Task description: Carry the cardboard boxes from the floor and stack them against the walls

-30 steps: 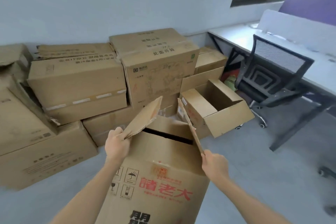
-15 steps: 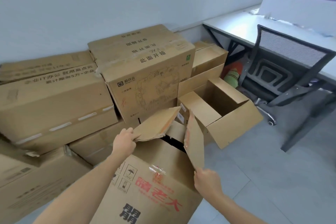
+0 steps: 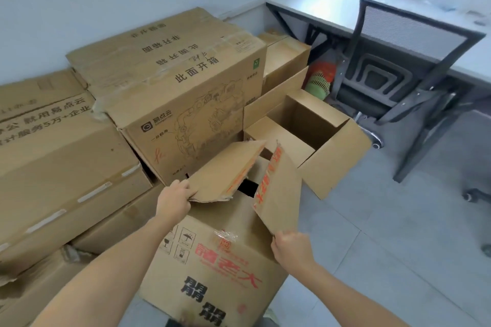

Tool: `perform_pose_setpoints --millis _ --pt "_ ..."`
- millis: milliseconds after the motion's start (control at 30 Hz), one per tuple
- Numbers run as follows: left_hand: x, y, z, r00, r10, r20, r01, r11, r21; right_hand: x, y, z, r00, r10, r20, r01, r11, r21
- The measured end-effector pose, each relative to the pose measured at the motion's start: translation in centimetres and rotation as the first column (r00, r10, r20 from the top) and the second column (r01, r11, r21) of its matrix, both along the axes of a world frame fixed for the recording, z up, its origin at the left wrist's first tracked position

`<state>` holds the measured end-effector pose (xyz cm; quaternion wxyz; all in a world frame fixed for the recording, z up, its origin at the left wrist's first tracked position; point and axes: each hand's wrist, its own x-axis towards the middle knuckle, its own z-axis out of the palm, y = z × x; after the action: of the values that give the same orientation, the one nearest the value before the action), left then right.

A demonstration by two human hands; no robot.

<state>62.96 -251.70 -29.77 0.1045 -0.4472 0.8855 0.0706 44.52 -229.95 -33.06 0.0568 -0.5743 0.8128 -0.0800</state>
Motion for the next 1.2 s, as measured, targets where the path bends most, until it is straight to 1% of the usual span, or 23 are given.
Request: perform_pose_setpoints --millis 67,133,200,267,300,367,433,500,567,600,633,667,700,733,900,1033,1133,1200 --pt "1.5 -1.8 -1.1 0.999 0.001 0.036 -0.002 1.000 0.017 1.9 -0.8 -0.7 1.000 -0.026 0.015 0.026 0.999 0.020" --pt "3.5 -3.1 -2.5 0.997 -0.006 0.070 0.004 1.000 0.029 4.4 -1.4 -1.6 0.999 -0.021 -0.035 0.022 0.999 0.049" --pt "5.3 -4.0 -4.1 0.991 -0.073 0.114 0.069 0.997 0.041 6.8 -2.1 -3.2 0.996 -0.042 -0.079 0.046 0.998 0.050" --pt "6.2 -4.8 -5.6 0.982 -0.104 0.157 0.096 0.994 0.058 8.3 -2.8 -4.8 0.994 -0.070 -0.085 0.073 0.997 0.023" --pt "6.4 -5.3 -6.4 0.982 -0.122 0.146 0.115 0.992 0.054 8.7 -3.3 -5.6 0.991 -0.094 -0.096 0.096 0.995 0.012" --pt "6.3 -6.0 -7.8 0.973 -0.166 0.163 0.162 0.986 0.037 8.9 -3.9 -7.1 0.989 -0.129 -0.079 0.133 0.989 0.059" --pt "6.1 -6.7 -9.4 0.957 -0.226 0.180 0.227 0.974 0.012 9.0 -4.8 -8.6 0.992 -0.117 -0.048 0.122 0.986 0.116" --pt "6.1 -7.5 -11.0 0.935 -0.275 0.226 0.292 0.955 -0.046 9.8 -6.2 -10.4 0.994 -0.112 0.017 0.106 0.972 0.211" --pt "6.1 -8.2 -12.4 0.905 -0.236 0.354 0.247 0.969 0.015 11.0 -7.7 -11.7 0.995 -0.069 0.066 0.043 0.942 0.333" --pt "6.4 -8.4 -13.2 0.875 -0.225 0.428 0.206 0.974 0.090 11.3 -8.4 -12.4 0.990 -0.048 0.133 -0.002 0.936 0.353" --pt "6.8 -8.7 -13.9 0.854 -0.218 0.472 0.163 0.975 0.154 11.5 -9.0 -13.1 0.977 -0.066 0.204 -0.003 0.947 0.323" --pt "7.4 -8.8 -14.4 0.849 -0.209 0.485 0.127 0.972 0.195 11.8 -9.4 -13.3 0.959 -0.084 0.272 -0.031 0.920 0.390" --pt "8.0 -8.7 -14.5 0.852 -0.207 0.481 0.105 0.967 0.231 11.9 -9.9 -12.7 0.926 -0.155 0.344 -0.048 0.856 0.514" --pt "8.5 -8.7 -14.8 0.858 -0.209 0.469 0.096 0.963 0.254 11.9 -10.2 -12.4 0.918 -0.182 0.353 -0.056 0.821 0.568" --pt "11.4 -7.8 -12.9 0.862 -0.190 0.470 0.019 0.939 0.344 11.1 -10.9 -10.2 0.942 -0.174 0.286 -0.049 0.774 0.632" --pt "12.7 -6.3 -11.0 0.882 -0.127 0.454 -0.054 0.930 0.363 11.1 -11.3 -7.0 0.943 -0.186 0.277 -0.033 0.774 0.633" --pt "13.1 -5.2 -8.6 0.917 -0.094 0.387 -0.057 0.931 0.362 11.1 -11.4 -4.3 0.947 -0.160 0.278 -0.043 0.796 0.604" --pt "12.6 -4.4 -6.8 0.943 -0.063 0.326 -0.048 0.945 0.323 10.9 -11.3 -2.3 0.948 -0.148 0.281 -0.041 0.820 0.570"
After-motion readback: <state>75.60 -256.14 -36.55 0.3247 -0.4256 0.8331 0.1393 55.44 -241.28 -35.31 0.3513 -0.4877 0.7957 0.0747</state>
